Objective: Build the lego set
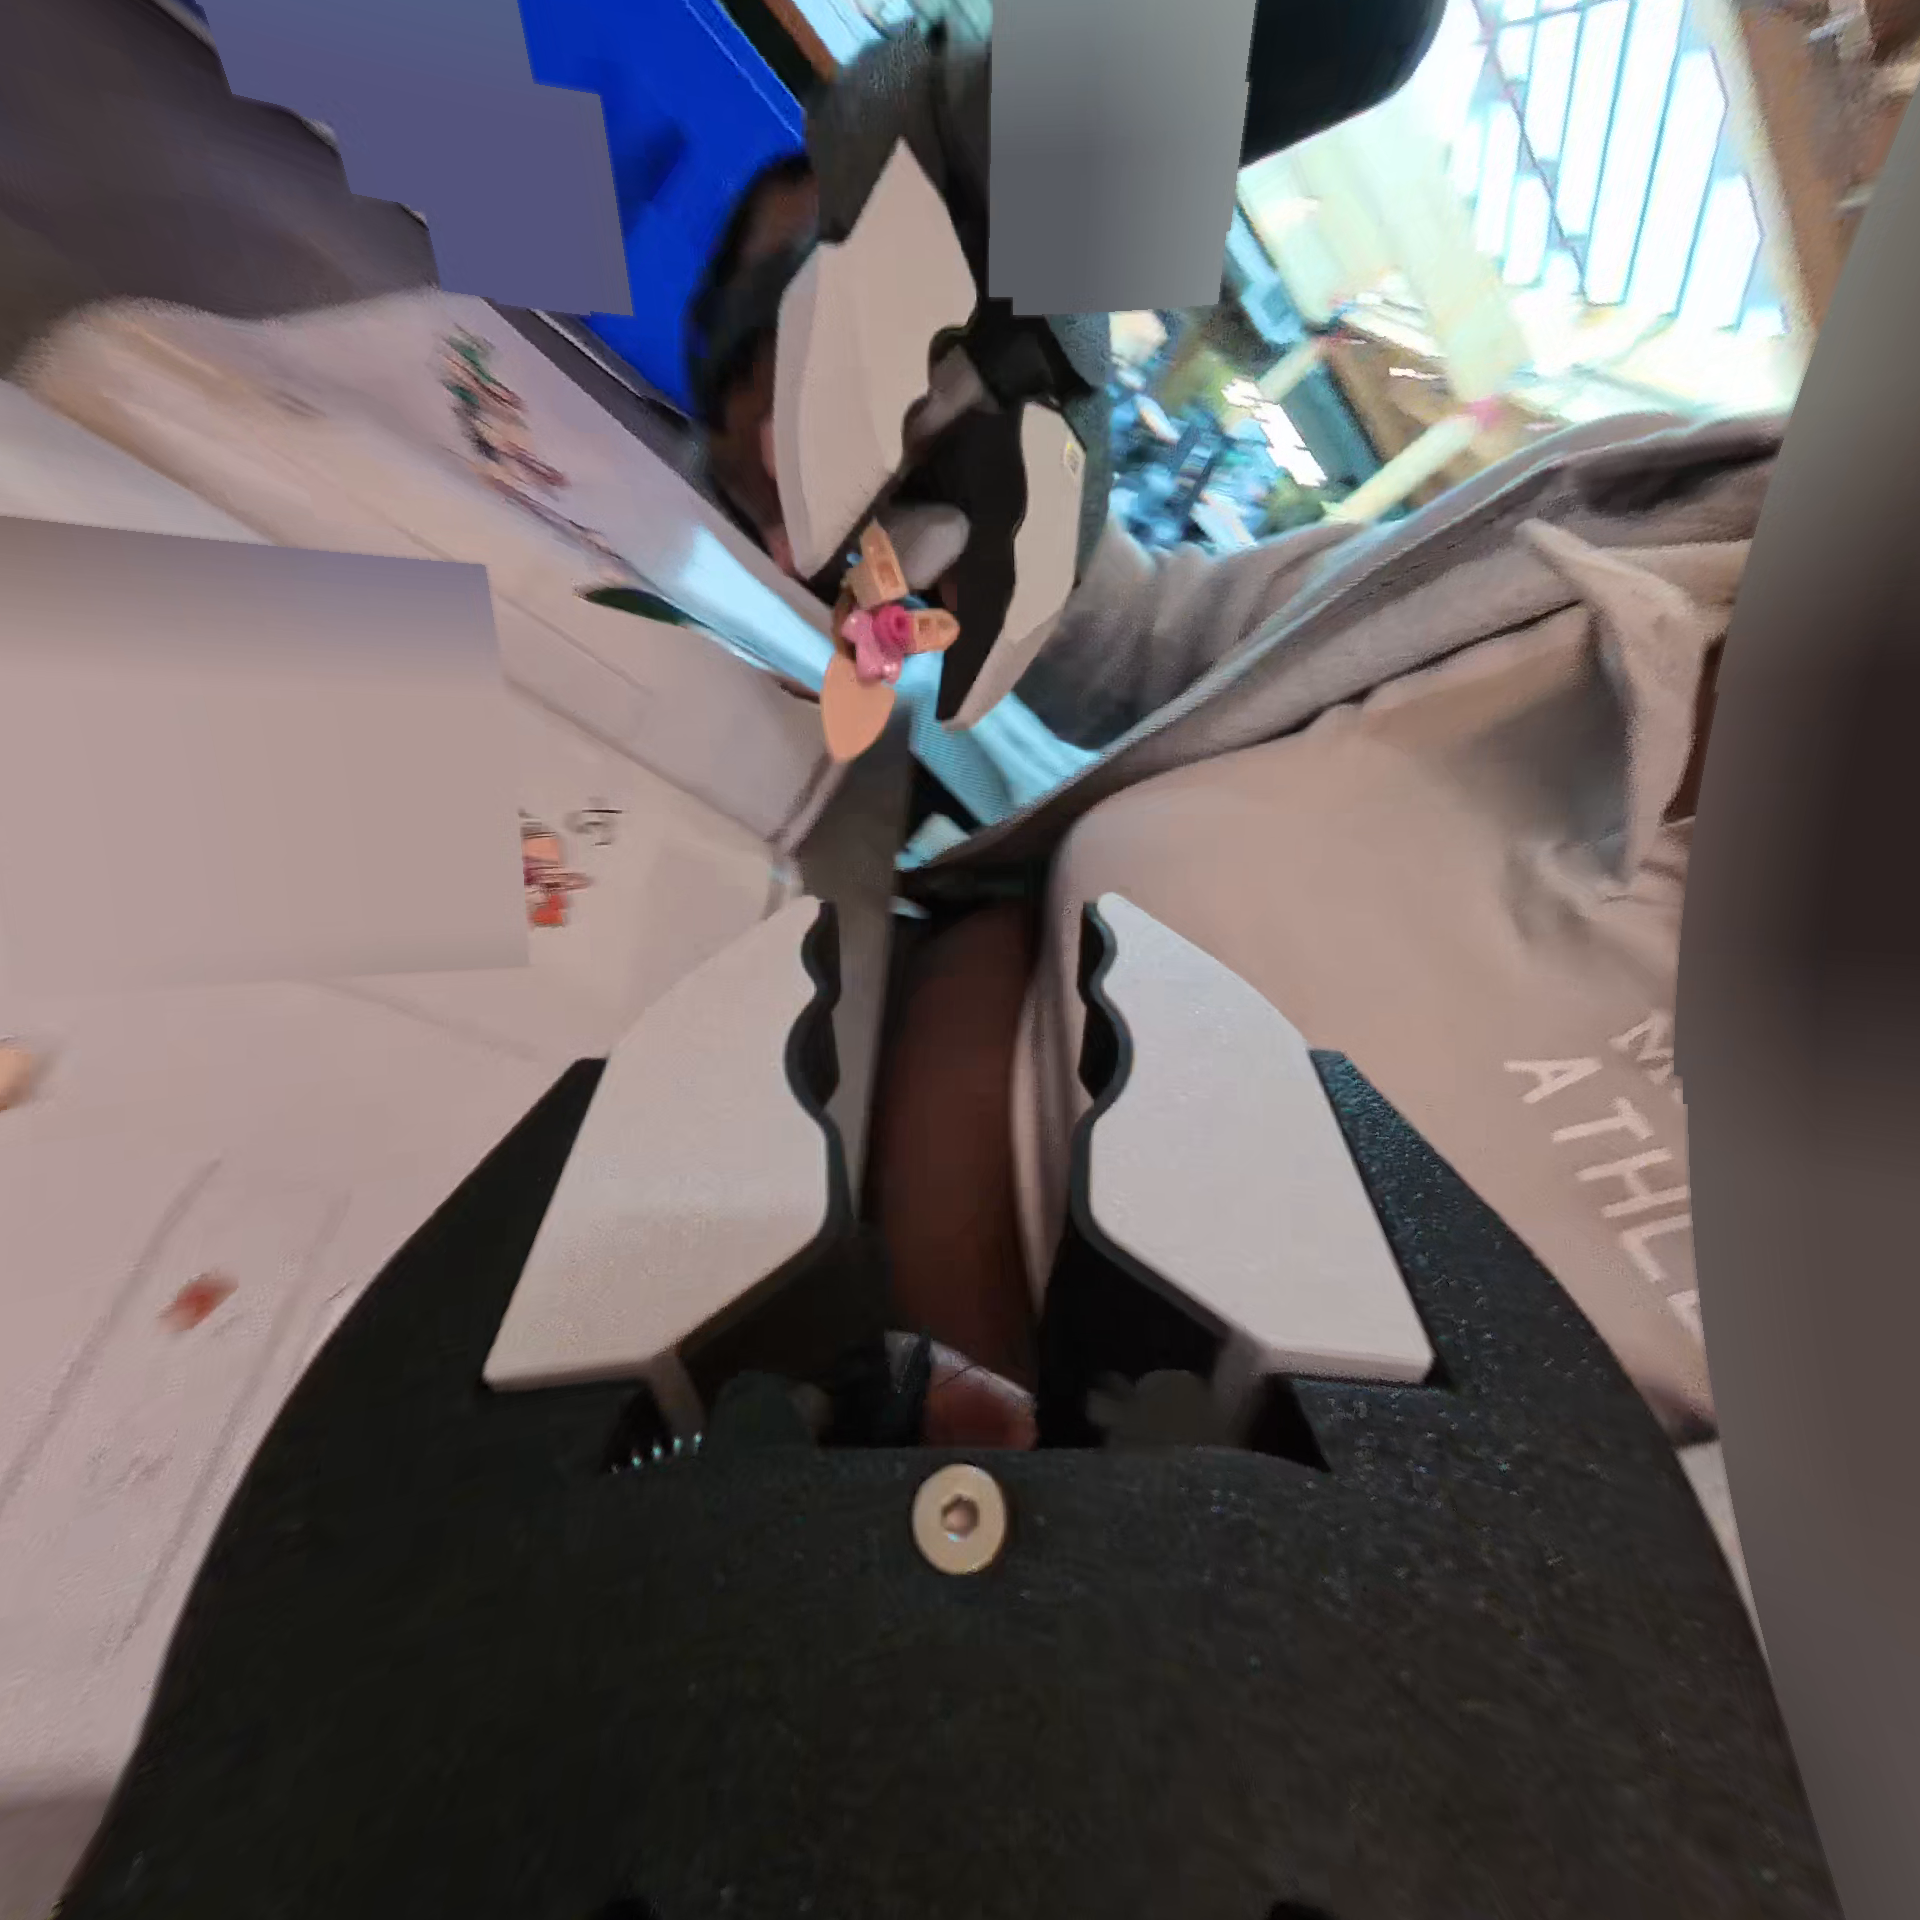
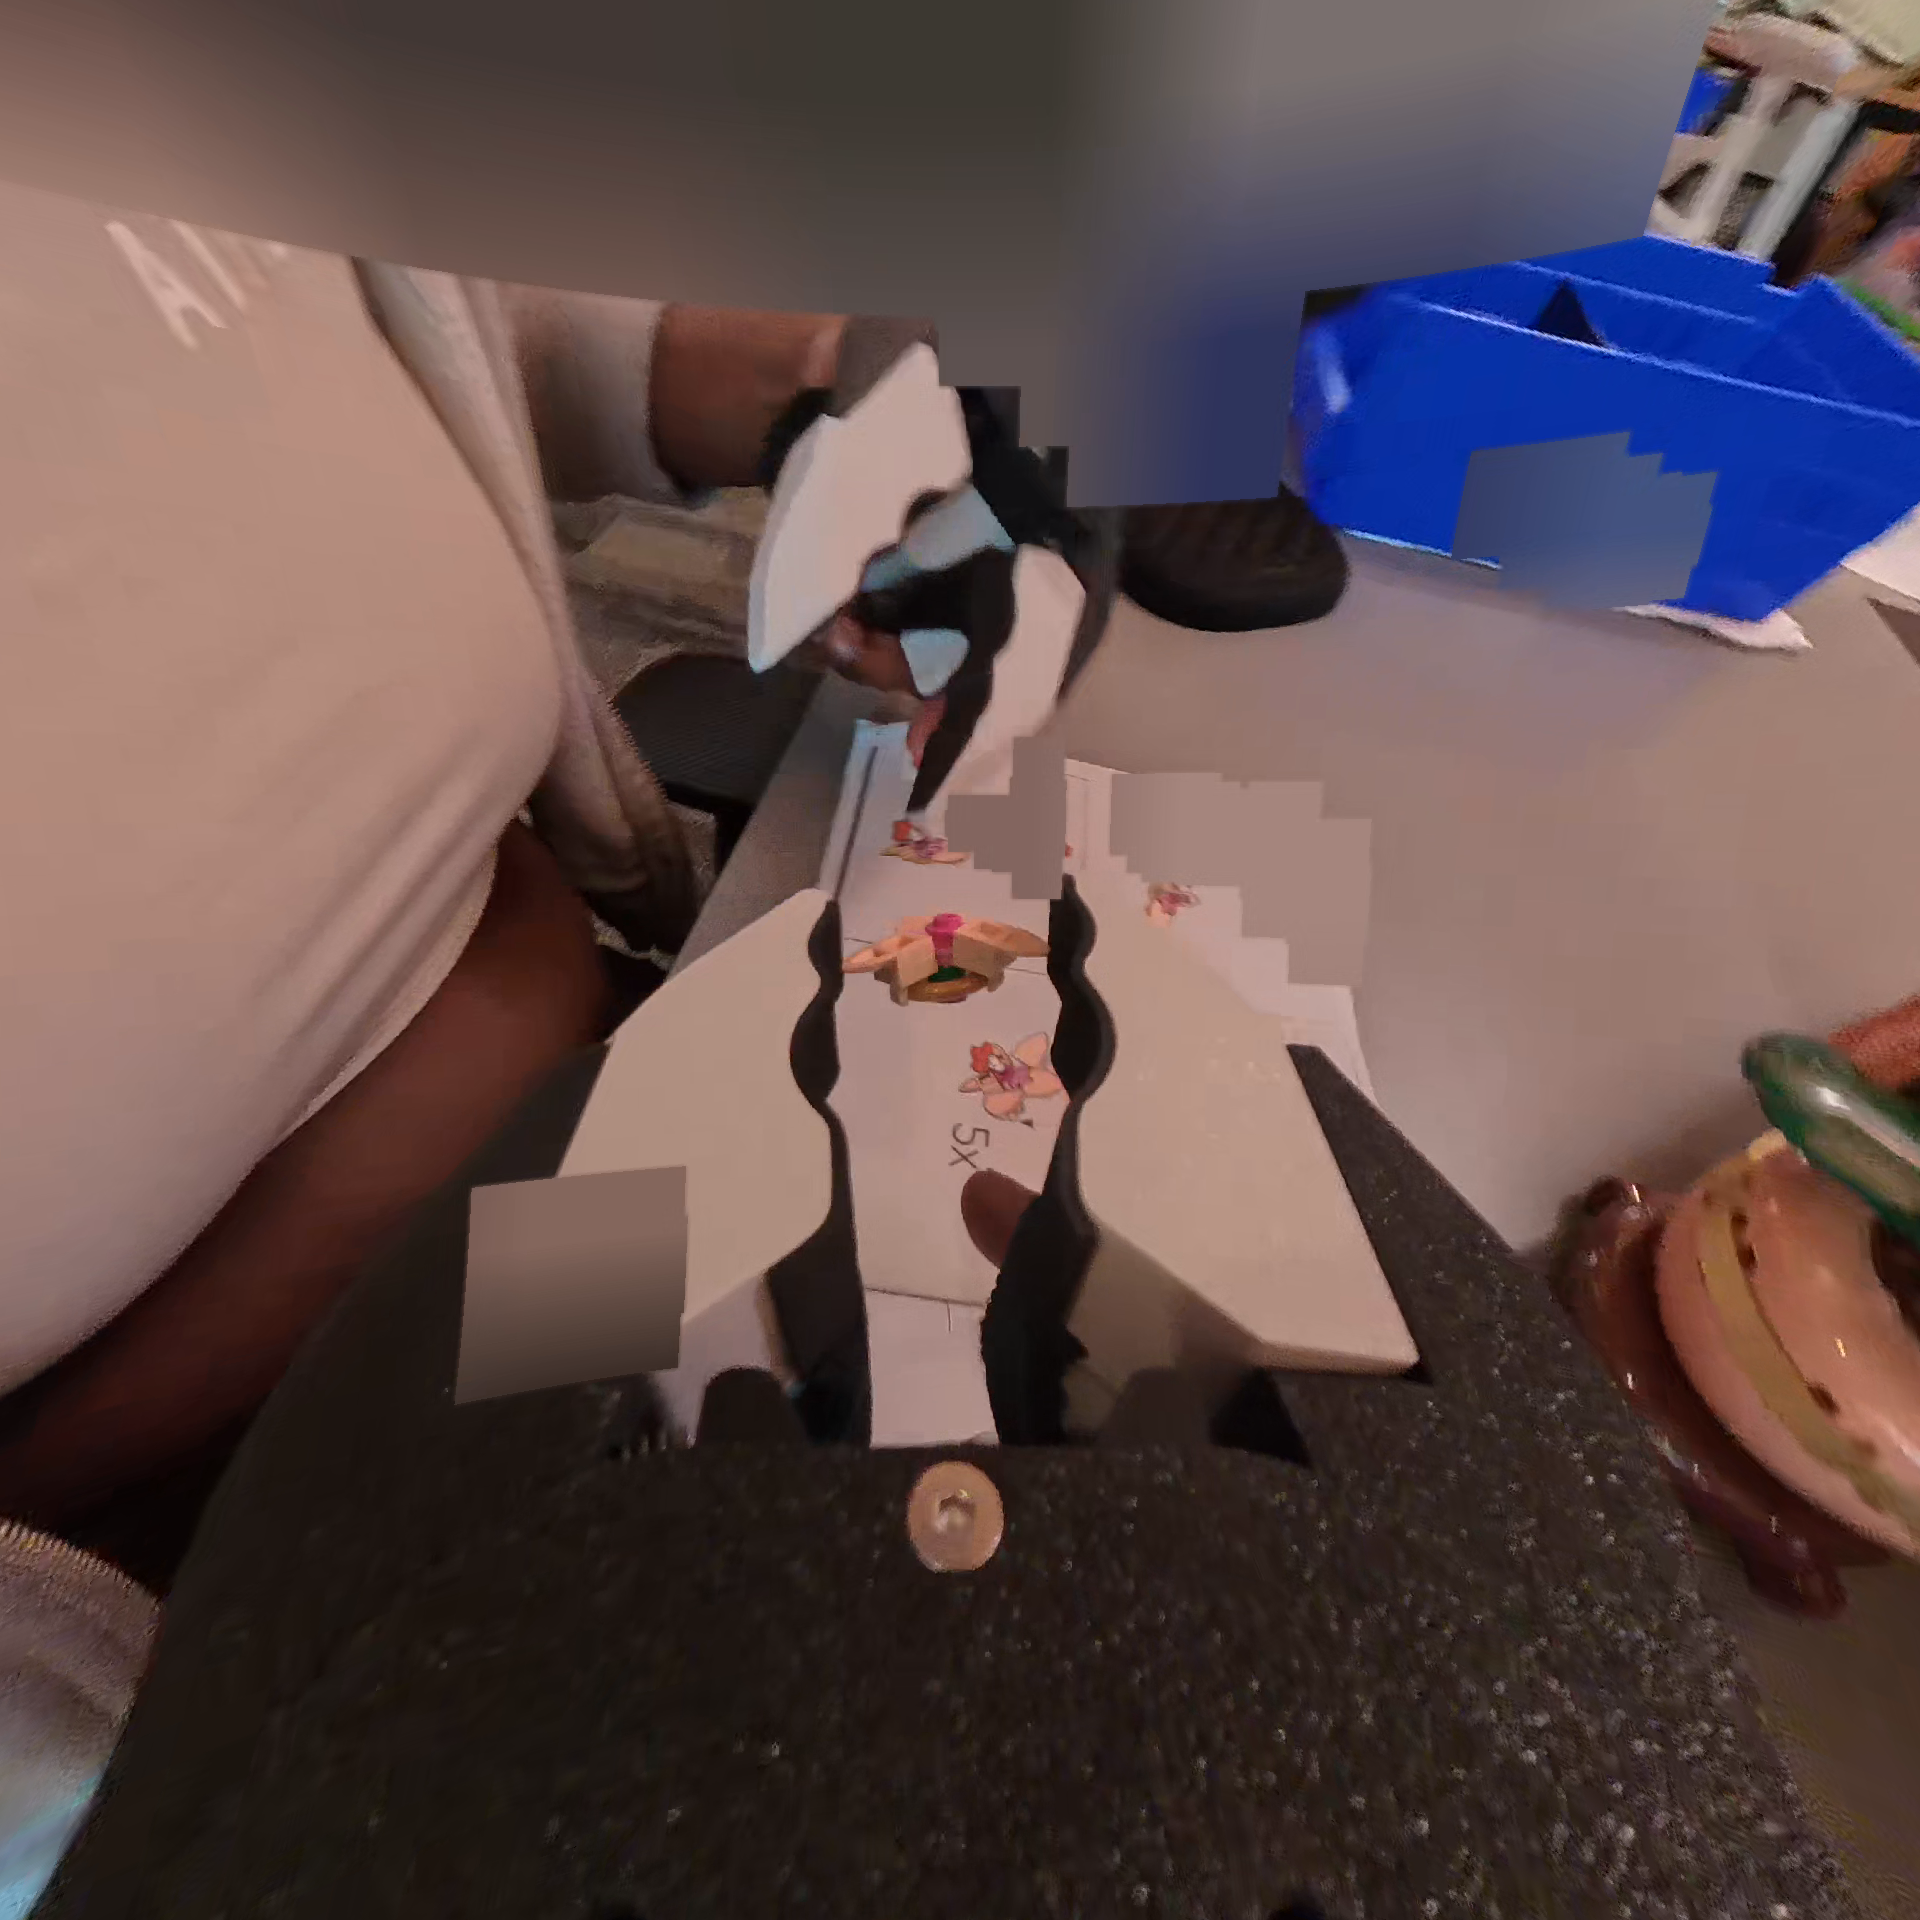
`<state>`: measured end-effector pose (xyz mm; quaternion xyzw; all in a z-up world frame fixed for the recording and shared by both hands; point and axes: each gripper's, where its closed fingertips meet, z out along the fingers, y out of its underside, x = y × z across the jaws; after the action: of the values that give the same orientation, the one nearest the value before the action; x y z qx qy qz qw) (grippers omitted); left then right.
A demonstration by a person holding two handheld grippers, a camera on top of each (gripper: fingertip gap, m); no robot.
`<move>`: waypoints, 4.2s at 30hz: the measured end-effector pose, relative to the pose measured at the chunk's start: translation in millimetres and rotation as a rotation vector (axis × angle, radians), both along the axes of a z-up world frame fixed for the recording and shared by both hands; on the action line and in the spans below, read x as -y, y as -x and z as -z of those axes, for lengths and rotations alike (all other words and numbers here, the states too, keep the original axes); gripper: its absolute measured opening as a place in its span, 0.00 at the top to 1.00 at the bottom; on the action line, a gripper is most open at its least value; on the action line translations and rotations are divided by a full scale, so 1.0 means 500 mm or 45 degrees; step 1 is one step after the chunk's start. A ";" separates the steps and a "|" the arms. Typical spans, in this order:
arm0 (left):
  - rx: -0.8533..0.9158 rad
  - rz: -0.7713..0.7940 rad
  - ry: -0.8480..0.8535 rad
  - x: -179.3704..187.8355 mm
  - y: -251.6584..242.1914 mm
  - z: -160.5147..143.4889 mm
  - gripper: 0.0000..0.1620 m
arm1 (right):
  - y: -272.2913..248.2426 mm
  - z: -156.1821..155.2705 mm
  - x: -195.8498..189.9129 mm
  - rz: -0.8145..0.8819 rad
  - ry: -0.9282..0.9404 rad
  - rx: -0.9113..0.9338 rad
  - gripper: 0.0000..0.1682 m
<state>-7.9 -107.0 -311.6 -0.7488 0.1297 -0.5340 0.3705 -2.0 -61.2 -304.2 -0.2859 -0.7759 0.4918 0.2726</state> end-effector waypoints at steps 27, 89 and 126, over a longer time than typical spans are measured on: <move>-1.037 -0.566 -0.408 0.058 0.180 0.110 0.79 | 0.149 0.161 0.047 0.584 0.004 0.458 0.78; -1.118 -0.608 -0.486 0.017 0.213 0.087 0.85 | 0.016 0.182 -0.018 0.480 -0.067 0.464 0.71; -1.024 -0.802 -0.322 -0.005 0.277 0.087 0.97 | -0.508 -0.132 -0.431 1.196 -0.278 0.186 0.98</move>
<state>-146.3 -104.6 -355.0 -0.8468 0.0937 -0.0475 0.5214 252.1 154.4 -238.4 -0.6086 -0.6273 0.2100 0.4382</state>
